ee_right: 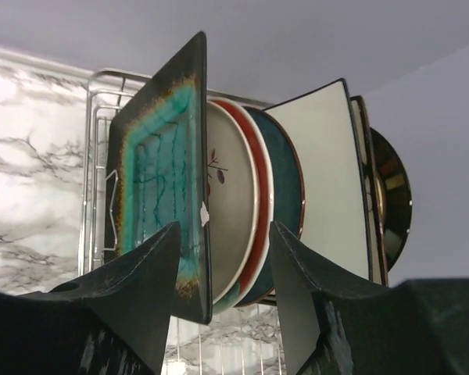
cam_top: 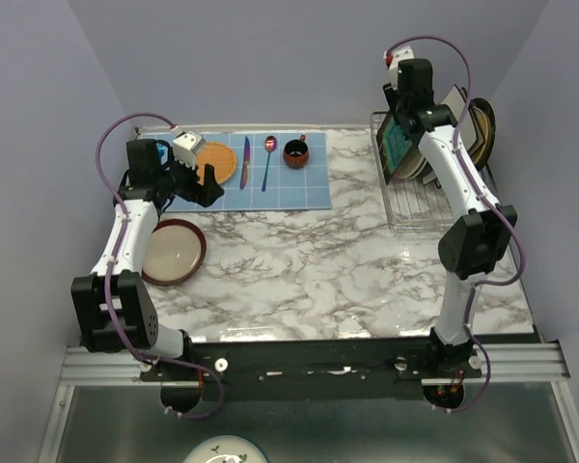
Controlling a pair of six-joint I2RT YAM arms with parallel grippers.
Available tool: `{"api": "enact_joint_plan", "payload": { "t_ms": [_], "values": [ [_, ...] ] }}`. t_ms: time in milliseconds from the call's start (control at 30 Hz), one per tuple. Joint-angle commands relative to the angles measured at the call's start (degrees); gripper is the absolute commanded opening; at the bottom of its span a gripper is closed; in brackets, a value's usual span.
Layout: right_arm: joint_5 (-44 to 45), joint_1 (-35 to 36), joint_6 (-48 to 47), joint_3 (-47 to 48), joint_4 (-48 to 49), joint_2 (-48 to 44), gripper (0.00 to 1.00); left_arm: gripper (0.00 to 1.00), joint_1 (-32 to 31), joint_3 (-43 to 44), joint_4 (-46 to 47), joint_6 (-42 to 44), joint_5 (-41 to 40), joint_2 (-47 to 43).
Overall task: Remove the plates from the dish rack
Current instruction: Place the plate at the center of the board, then unload the plate from the dish rack.
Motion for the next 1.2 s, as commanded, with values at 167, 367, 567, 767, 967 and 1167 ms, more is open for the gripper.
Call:
{"api": "enact_joint_plan", "payload": {
  "t_ms": [167, 367, 567, 767, 967, 1167],
  "values": [
    [0.11, -2.46, -1.68, 3.35, -3.78, 5.68, 0.55, 0.94, -0.33, 0.73, 2.28, 0.7, -2.04, 1.61],
    [-1.56, -3.43, -1.16, 3.17, -3.78, 7.0, 0.54, 0.94, -0.33, 0.47, 2.72, 0.17, -1.96, 1.61],
    [-4.28, -3.69, 0.95, 1.94, -3.87, 7.97, 0.54, 0.94, -0.33, 0.03, 2.9, 0.08, -2.13, 1.44],
    [-7.54, -3.69, 2.89, 2.56, -5.01, 8.76, 0.52, 0.94, -0.42, -0.41, 2.46, 0.79, -3.27, 1.17],
    [-7.89, -3.87, 3.33, 1.77, -4.49, 9.82, 0.49, 0.94, -0.42, -0.94, 2.37, 1.31, -3.63, 1.08],
    [-8.59, -4.66, 3.86, 2.82, -4.74, 10.34, 0.46, 0.94, -0.42, -1.55, 2.37, 1.58, -3.98, 0.82]
  ]
}}
